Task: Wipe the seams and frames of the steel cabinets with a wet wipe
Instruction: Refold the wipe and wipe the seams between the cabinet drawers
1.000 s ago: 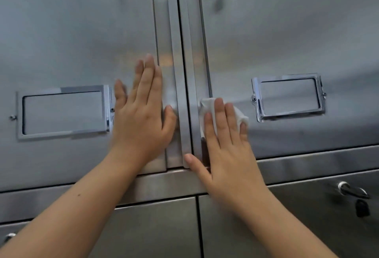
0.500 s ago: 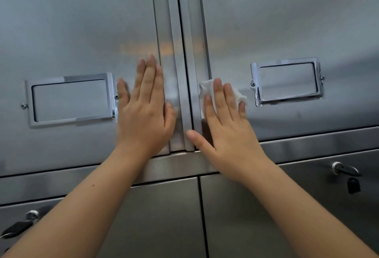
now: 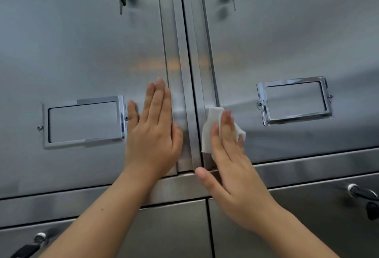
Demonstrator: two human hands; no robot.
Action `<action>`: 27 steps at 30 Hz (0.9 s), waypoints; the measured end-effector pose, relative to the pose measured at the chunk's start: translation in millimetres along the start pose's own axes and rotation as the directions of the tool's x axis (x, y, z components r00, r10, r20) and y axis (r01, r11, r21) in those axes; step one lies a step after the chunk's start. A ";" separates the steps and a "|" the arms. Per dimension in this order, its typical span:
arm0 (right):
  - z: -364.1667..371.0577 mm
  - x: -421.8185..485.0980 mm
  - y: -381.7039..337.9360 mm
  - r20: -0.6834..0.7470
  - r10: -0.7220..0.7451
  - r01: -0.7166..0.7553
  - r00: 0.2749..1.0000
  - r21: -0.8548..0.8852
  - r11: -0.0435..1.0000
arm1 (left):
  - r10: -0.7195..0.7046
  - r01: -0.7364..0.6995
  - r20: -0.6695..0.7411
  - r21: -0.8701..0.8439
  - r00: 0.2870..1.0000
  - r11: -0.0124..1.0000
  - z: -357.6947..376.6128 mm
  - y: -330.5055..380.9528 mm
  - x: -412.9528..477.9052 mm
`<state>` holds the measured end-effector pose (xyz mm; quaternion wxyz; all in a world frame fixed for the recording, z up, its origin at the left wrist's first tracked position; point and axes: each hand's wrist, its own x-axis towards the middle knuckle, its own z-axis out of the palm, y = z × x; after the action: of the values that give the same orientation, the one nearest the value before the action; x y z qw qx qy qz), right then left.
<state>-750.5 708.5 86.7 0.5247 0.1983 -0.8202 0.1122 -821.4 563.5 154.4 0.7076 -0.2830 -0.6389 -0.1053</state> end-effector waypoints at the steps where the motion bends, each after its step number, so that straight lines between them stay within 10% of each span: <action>1: 2.9 1.9 -2.0 0.011 -0.014 0.014 1.000 -0.007 1.000 | 0.001 -0.001 -0.003 0.003 1.000 1.000 -0.1 0.0 0.2; 27: -26.6 96.5 -3.7 0.112 0.008 0.012 0.994 -0.184 0.983 | -0.008 0.008 0.004 0.007 1.000 1.000 0.8 -0.4 0.3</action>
<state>-762.9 695.6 185.3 0.4941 0.1557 -0.8550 0.0239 -822.2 563.7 154.8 0.7067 -0.2780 -0.6420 -0.1053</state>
